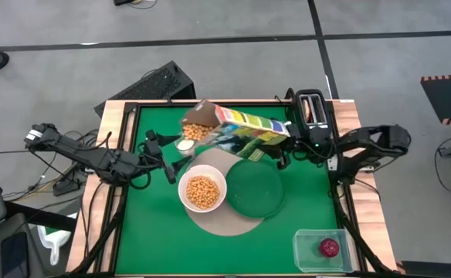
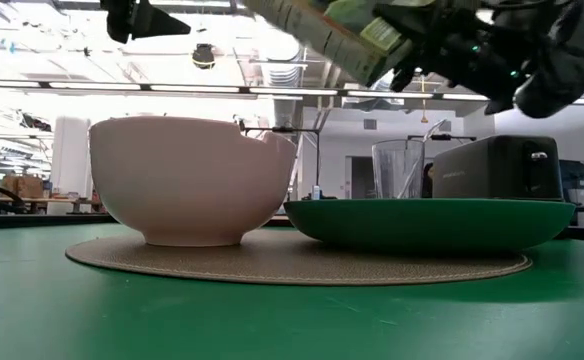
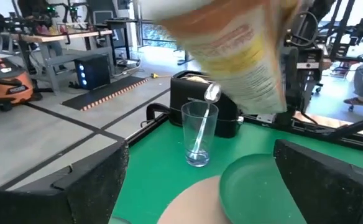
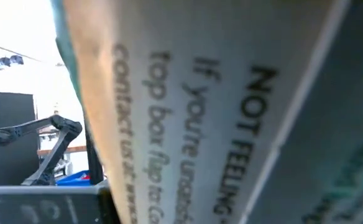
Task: Arrange a breakfast setting
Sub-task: Pour the cereal from the cereal box into the bowl, then put the toasted bread on the green plate
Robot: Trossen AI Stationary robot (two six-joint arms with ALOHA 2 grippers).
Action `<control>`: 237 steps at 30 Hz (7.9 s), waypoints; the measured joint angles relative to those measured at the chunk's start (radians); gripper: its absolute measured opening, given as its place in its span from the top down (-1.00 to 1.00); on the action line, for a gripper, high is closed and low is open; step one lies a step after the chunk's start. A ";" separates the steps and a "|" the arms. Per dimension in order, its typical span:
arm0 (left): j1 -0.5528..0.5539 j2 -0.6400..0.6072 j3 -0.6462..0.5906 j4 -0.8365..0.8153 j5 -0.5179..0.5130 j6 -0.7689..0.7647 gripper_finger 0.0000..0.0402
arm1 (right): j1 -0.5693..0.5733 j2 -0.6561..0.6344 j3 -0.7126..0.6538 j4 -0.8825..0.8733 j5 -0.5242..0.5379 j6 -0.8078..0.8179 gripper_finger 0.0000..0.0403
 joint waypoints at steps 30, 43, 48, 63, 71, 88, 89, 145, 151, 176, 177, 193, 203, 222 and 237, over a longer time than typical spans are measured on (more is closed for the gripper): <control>0.169 0.293 0.000 0.717 0.356 0.139 -0.90 | 0.049 0.154 0.186 0.005 -0.049 -0.063 0.04; 0.186 0.387 0.000 0.875 0.387 0.197 -0.22 | 0.049 0.154 0.187 0.005 -0.052 -0.060 -0.01; 0.186 0.383 0.000 0.878 0.387 0.236 0.20 | 0.055 0.153 0.210 -0.027 -0.049 -0.051 -0.07; 0.186 0.384 0.000 0.868 0.388 0.283 0.54 | 0.053 0.153 0.219 -0.058 -0.046 -0.033 -0.30; 0.187 0.333 0.000 0.793 0.385 0.307 0.55 | 0.005 0.126 0.211 -0.108 -0.119 -0.005 -0.51; 0.189 -0.039 0.130 0.148 0.203 0.299 0.55 | -0.068 -0.217 0.168 -0.600 -0.190 -0.151 -0.51; 0.188 -0.045 0.149 0.096 0.187 0.297 0.55 | -0.069 -0.235 0.168 -0.631 -0.188 -0.163 -0.51; 0.920 0.031 0.049 -0.674 0.193 -0.214 0.53 | 0.344 -0.369 0.167 -1.196 -0.122 -0.380 -0.51; 0.928 0.029 0.006 -0.628 0.170 -0.233 0.53 | 0.344 -0.369 0.167 -1.196 -0.122 -0.387 -0.51; 0.926 -0.027 0.006 -0.667 0.252 -0.265 -0.25 | 0.343 -0.369 0.167 -1.192 -0.100 -0.388 -0.51; 0.926 -0.039 0.012 -0.683 0.262 -0.264 -0.25 | 0.343 -0.369 0.167 -1.189 -0.100 -0.388 -0.51; 0.925 -0.121 0.129 -0.983 0.413 -0.258 -0.25 | 0.343 -0.369 0.167 -1.189 -0.100 -0.390 -0.51; 0.925 -0.121 0.266 -1.241 0.525 -0.272 -0.25 | 0.343 -0.369 0.167 -1.185 -0.083 -0.388 -0.51; 0.635 -0.141 0.360 -1.250 0.928 -0.385 -0.25 | 0.334 -0.369 0.167 -1.199 0.029 -0.371 -0.51; 0.192 -0.021 0.359 -0.917 0.749 -0.467 -0.25 | 0.335 -0.369 0.167 -1.212 0.034 -0.297 -0.51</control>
